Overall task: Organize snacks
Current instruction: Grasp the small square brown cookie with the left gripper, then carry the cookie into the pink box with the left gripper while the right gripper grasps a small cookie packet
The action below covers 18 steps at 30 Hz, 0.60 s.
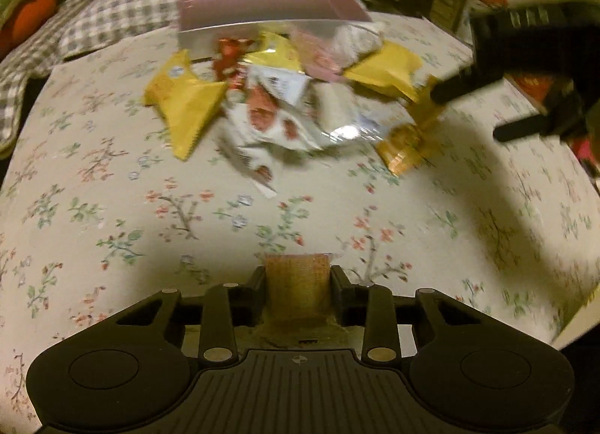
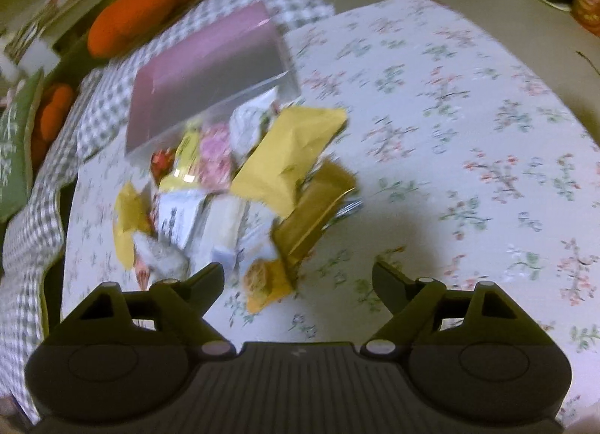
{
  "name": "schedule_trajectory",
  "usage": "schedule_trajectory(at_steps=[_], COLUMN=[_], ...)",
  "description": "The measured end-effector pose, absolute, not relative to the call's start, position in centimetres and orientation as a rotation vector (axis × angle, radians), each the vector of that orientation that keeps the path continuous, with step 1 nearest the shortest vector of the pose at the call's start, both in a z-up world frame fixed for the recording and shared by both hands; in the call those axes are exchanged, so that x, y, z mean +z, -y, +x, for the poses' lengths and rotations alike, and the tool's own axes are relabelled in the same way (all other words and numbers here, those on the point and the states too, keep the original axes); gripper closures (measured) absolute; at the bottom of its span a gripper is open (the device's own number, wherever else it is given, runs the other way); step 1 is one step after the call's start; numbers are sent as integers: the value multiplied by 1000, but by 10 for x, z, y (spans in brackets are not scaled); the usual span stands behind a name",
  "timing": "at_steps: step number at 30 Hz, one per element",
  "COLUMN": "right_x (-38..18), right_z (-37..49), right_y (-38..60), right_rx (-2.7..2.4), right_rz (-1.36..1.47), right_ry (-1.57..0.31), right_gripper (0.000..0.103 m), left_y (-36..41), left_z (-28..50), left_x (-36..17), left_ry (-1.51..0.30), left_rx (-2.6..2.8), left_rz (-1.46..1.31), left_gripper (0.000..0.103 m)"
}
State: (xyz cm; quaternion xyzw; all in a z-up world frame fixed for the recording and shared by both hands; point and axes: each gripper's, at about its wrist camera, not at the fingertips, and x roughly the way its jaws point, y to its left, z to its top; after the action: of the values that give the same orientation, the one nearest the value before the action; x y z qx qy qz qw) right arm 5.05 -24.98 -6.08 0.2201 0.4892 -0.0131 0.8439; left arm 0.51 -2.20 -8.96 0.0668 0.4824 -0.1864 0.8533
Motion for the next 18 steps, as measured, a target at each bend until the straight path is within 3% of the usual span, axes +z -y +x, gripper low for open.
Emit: schedule_trajectory(at_steps=[7,18], right_x=[-67,-88], right_z=[67,85], right_y=[234,223], right_rx=[34,42], right_rz=[433,403], right_ry=[-1054,-1126], right_gripper=[32,58], left_y=[5,-7], left_z=[16,26], left_x=[-81,-70], left_ry=[-1012,-997], left_rx=[-333,-302], left_rz=[63,3], left_gripper=[71,71])
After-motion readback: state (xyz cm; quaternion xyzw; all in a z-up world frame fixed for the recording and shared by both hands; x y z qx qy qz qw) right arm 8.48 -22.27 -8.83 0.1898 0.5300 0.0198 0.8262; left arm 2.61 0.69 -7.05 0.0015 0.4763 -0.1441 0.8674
